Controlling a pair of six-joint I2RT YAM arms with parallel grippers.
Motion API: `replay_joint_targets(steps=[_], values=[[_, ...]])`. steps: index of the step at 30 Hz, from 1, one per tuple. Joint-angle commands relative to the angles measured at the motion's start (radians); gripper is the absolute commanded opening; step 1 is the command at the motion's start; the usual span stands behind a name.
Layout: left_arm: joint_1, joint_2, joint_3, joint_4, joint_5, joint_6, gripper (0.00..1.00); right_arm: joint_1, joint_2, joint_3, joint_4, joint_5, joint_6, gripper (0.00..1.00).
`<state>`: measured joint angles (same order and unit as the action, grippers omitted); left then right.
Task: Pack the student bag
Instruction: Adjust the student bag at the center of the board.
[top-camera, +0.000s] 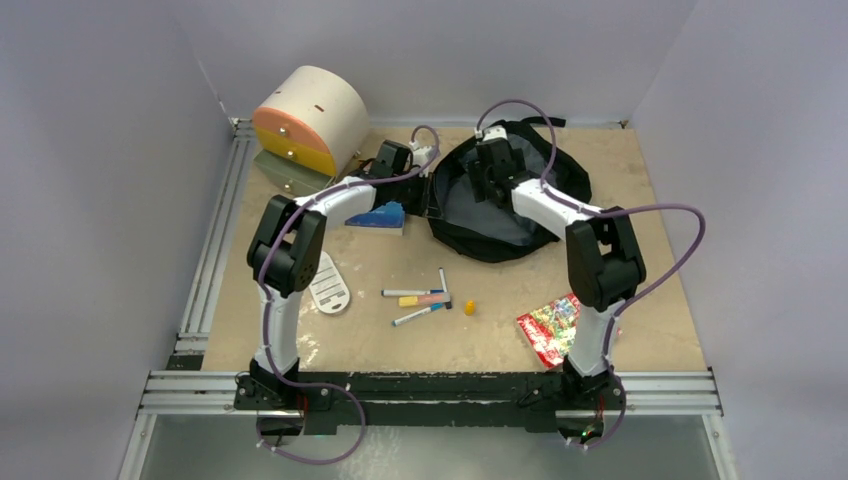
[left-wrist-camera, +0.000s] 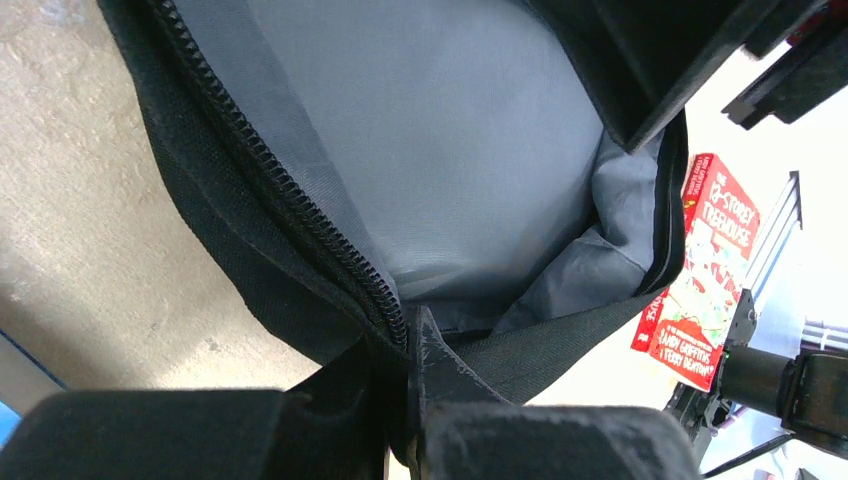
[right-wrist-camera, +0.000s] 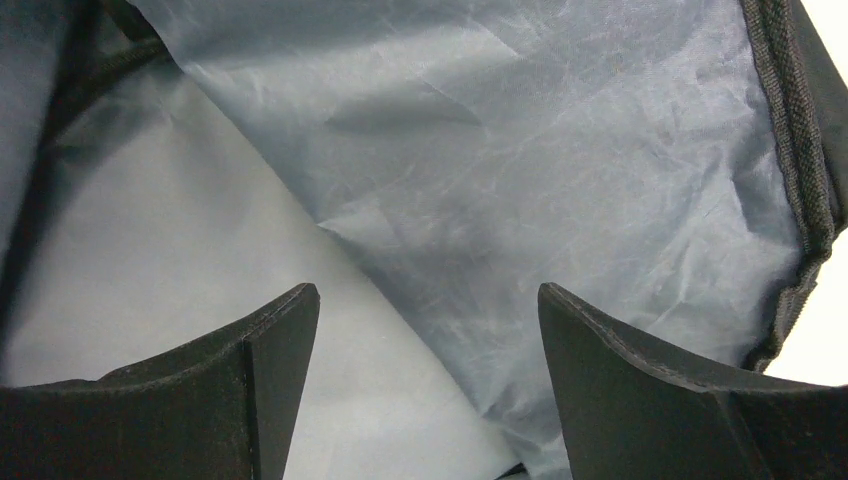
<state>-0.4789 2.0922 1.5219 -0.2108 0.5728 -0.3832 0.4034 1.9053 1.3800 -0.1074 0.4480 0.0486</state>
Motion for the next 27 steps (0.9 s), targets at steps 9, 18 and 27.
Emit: replay_joint_targets(steps=[9, 18, 27], values=[[0.031, -0.077, 0.009, 0.035, 0.044, -0.023, 0.00, 0.038, 0.082, 0.028, 0.101, 0.194, -0.164, 0.84], [0.038, -0.071, 0.010, 0.040, 0.063, -0.034, 0.00, 0.051, 0.131, 0.023, 0.161, 0.190, -0.213, 0.83], [0.043, -0.071, 0.010, 0.041, 0.071, -0.037, 0.00, 0.051, 0.161, 0.048, 0.171, 0.342, -0.189, 0.53]])
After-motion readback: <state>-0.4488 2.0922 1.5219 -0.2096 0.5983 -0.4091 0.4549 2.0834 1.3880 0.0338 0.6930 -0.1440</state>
